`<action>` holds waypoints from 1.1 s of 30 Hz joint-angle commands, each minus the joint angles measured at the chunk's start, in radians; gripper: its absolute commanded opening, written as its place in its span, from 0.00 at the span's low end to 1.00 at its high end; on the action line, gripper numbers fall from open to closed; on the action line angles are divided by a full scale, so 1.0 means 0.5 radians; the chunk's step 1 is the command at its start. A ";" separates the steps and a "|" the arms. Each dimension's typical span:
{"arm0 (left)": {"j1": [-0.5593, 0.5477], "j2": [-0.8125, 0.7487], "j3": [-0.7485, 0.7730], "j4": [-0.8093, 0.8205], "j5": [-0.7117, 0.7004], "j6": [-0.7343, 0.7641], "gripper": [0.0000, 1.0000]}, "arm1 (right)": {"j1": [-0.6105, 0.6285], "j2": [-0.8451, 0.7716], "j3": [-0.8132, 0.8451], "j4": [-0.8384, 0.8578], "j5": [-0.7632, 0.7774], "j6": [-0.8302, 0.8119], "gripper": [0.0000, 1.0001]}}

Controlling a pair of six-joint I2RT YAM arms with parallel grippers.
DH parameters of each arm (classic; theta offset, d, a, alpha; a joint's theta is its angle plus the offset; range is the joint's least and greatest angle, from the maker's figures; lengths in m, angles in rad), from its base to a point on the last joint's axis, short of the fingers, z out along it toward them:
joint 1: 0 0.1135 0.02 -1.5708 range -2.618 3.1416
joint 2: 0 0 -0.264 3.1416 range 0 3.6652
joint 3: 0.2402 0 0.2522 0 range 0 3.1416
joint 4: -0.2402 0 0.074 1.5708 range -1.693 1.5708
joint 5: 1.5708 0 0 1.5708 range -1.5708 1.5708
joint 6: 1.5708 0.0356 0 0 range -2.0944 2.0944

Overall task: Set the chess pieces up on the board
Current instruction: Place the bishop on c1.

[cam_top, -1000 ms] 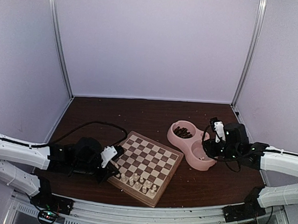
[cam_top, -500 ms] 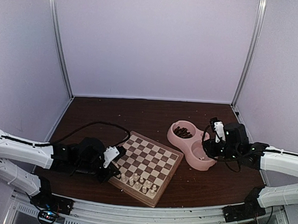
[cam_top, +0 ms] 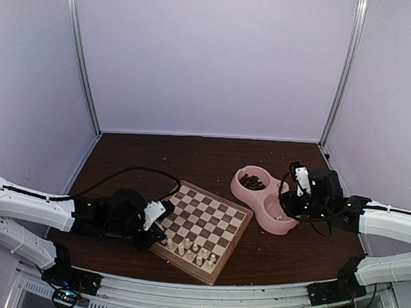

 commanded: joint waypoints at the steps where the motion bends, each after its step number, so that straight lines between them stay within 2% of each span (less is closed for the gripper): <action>1: -0.010 -0.002 0.056 0.028 -0.007 0.018 0.12 | -0.010 -0.004 0.051 0.000 0.031 -0.007 0.08; 17: -0.010 0.080 0.099 -0.008 -0.023 0.015 0.13 | -0.011 -0.015 0.048 -0.003 0.031 -0.007 0.08; 23: -0.009 0.054 0.084 -0.006 -0.042 0.012 0.23 | -0.010 -0.010 0.048 -0.005 0.030 -0.006 0.09; 33: -0.011 0.026 0.081 -0.002 -0.028 0.012 0.29 | -0.010 -0.009 0.045 -0.002 0.031 -0.006 0.08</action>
